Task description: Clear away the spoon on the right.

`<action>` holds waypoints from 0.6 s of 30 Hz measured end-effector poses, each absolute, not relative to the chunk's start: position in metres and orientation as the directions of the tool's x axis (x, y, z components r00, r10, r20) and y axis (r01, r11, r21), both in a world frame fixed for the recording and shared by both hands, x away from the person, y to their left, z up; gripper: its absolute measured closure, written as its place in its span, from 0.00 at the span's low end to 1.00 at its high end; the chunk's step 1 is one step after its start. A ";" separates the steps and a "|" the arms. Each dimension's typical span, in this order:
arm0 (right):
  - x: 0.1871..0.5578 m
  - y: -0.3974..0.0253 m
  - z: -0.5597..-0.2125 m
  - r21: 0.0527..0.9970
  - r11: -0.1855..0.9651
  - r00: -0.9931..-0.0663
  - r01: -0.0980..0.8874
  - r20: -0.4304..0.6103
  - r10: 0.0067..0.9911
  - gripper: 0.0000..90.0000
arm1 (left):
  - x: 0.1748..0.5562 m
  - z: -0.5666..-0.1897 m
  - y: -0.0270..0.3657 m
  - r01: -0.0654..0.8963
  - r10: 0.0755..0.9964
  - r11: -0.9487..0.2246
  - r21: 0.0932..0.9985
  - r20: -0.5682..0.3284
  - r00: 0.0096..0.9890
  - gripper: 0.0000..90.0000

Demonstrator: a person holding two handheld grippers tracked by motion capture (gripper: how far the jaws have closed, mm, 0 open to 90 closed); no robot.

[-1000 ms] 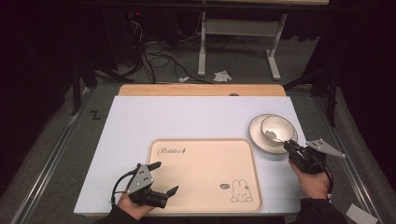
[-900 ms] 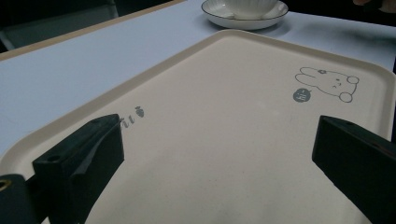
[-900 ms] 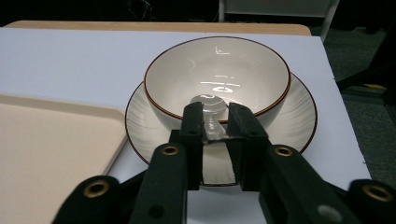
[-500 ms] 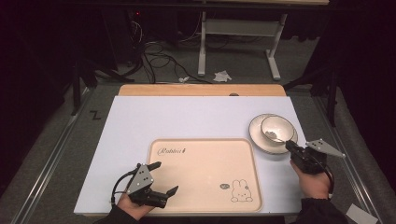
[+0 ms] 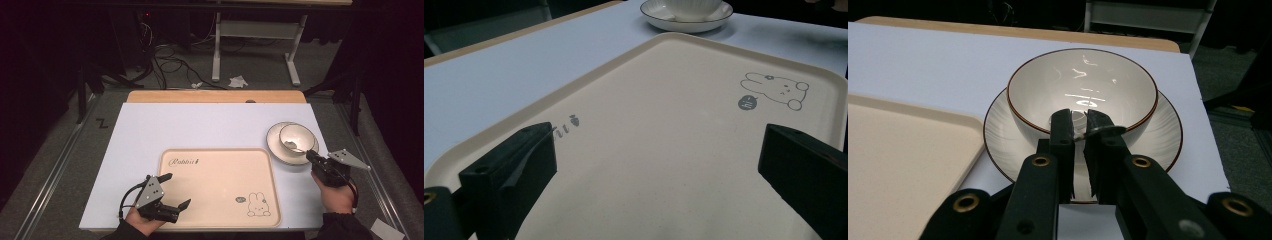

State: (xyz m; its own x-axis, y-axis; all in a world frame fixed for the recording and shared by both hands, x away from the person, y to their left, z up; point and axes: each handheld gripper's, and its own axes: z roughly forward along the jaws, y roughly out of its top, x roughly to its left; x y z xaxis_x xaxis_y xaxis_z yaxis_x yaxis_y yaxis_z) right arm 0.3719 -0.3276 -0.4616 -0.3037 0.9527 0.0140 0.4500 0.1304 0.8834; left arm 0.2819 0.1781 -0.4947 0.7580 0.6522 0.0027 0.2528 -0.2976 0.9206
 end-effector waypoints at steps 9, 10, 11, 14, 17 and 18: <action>0.370 -0.327 -0.461 0.888 0.141 -0.305 0.437 -0.001 0.952 0.94 | 0.282 -0.494 0.178 0.252 0.654 -0.294 0.922 0.002 0.756 0.03; 0.370 -0.327 -0.460 0.889 0.141 -0.306 0.436 0.000 0.952 0.94 | 0.282 -0.494 0.178 0.252 0.654 -0.294 0.922 0.002 0.756 0.03; 0.370 -0.327 -0.460 0.891 0.144 -0.309 0.431 -0.004 0.951 0.94 | 0.282 -0.494 0.178 0.252 0.654 -0.294 0.922 0.002 0.756 0.03; 0.369 -0.327 -0.460 0.892 0.142 -0.308 0.429 -0.003 0.951 0.94 | 0.281 -0.494 0.178 0.251 0.655 -0.294 0.922 0.002 0.756 0.03; 0.369 -0.328 -0.459 0.896 0.139 -0.306 0.421 -0.005 0.952 0.94 | 0.281 -0.494 0.179 0.251 0.656 -0.293 0.923 0.003 0.755 0.03; 0.369 -0.328 -0.459 0.897 0.139 -0.306 0.420 -0.005 0.952 0.94 | 0.281 -0.494 0.179 0.251 0.656 -0.293 0.923 0.003 0.755 0.03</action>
State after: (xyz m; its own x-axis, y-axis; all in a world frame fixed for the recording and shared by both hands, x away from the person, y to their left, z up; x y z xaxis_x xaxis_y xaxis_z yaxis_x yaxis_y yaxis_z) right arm 0.3689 -0.3278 -0.4588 -0.3059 0.9520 -0.0046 0.4201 0.1393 0.8967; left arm 0.2814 0.1786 -0.4941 0.7549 0.6558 0.0030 0.2510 -0.2932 0.9225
